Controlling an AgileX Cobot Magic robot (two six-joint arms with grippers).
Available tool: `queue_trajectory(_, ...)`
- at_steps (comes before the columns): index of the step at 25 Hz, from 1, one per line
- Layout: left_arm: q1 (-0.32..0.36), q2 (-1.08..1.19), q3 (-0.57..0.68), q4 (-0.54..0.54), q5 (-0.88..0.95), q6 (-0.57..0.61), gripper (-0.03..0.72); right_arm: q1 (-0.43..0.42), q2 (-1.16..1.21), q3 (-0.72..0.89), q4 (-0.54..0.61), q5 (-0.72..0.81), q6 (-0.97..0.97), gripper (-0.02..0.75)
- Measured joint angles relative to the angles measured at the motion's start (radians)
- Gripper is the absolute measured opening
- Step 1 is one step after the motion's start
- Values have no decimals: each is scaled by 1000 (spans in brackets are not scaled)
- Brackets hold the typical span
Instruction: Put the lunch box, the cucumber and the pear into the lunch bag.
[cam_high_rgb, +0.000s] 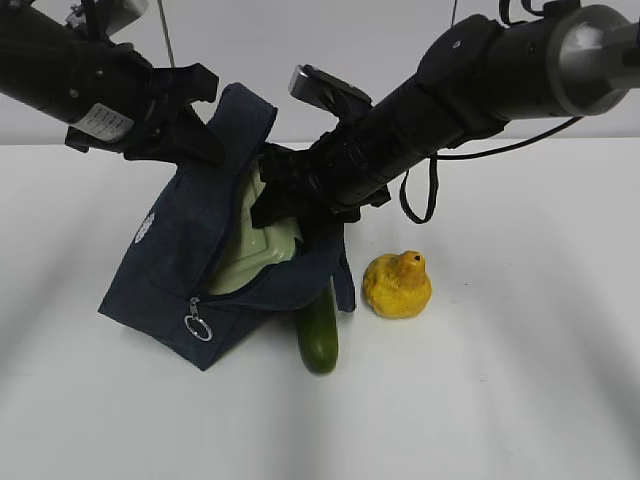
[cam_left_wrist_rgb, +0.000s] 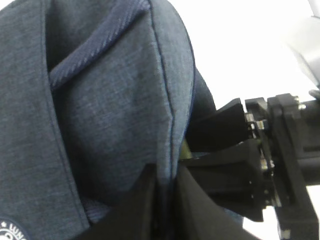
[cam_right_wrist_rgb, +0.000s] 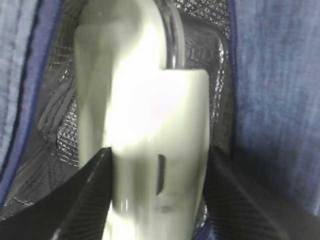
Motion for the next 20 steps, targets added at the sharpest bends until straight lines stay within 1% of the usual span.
queue_trajectory(5, 0, 0, 0, -1, 1, 3, 12, 0, 0, -7, 0, 0, 2, 491)
queue_trajectory(12, 0, 0, 0, -2, 1, 4, 12, 0, 0, -19, -11, 0, 2, 502)
queue_trajectory(15, 0, 0, 0, 1, 1, 4, 12, 0, -3, -52, -77, 11, 18, 503)
queue_trajectory(17, 0, 0, 0, 7, 1, 4, 12, 0, -15, -75, -149, 22, 57, 503)
queue_trajectory(20, 0, 0, 0, 25, 2, 4, 12, -11, -41, -122, -351, 79, 175, 495)
